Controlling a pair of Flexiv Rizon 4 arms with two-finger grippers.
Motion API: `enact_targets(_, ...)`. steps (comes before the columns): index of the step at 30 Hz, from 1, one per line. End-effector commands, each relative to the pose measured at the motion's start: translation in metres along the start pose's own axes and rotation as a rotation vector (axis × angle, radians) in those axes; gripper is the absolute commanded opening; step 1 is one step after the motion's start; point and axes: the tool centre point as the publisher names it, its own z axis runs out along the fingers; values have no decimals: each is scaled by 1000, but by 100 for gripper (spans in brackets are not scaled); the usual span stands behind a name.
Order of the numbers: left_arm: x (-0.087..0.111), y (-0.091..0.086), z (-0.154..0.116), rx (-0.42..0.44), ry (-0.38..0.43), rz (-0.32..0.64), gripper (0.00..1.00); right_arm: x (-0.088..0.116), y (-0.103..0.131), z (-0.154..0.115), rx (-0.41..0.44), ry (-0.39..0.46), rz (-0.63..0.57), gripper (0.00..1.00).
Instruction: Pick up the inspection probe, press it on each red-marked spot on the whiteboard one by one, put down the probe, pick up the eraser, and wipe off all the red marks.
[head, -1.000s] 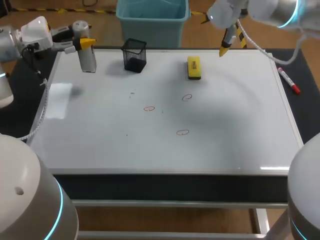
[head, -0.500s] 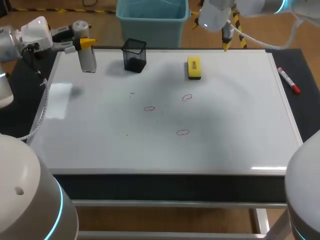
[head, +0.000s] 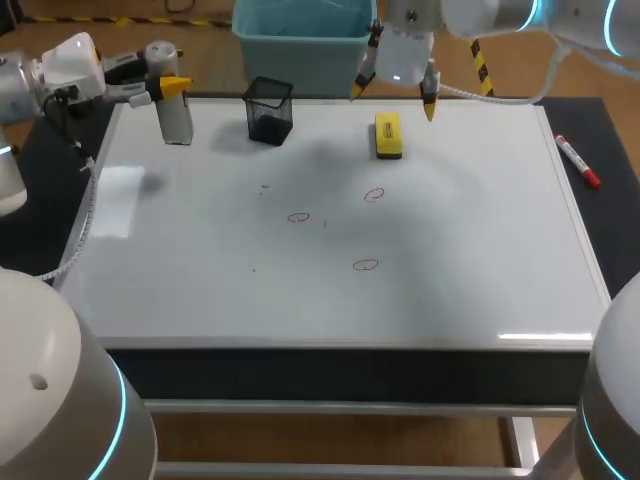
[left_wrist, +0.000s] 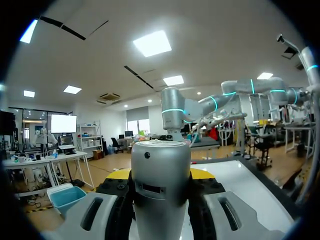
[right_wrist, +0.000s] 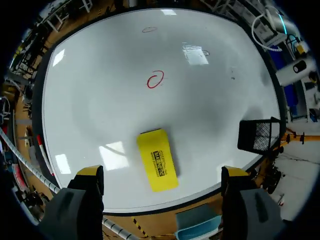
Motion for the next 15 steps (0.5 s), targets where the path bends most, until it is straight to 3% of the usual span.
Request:
enact_targets(1,1,-1,0,0,-2,2,0,-2,2,2,-5,63,-89,100)
enact_targets(15,1,-1,0,0,-2,2,0,11,12,20,-23,32,-169,100)
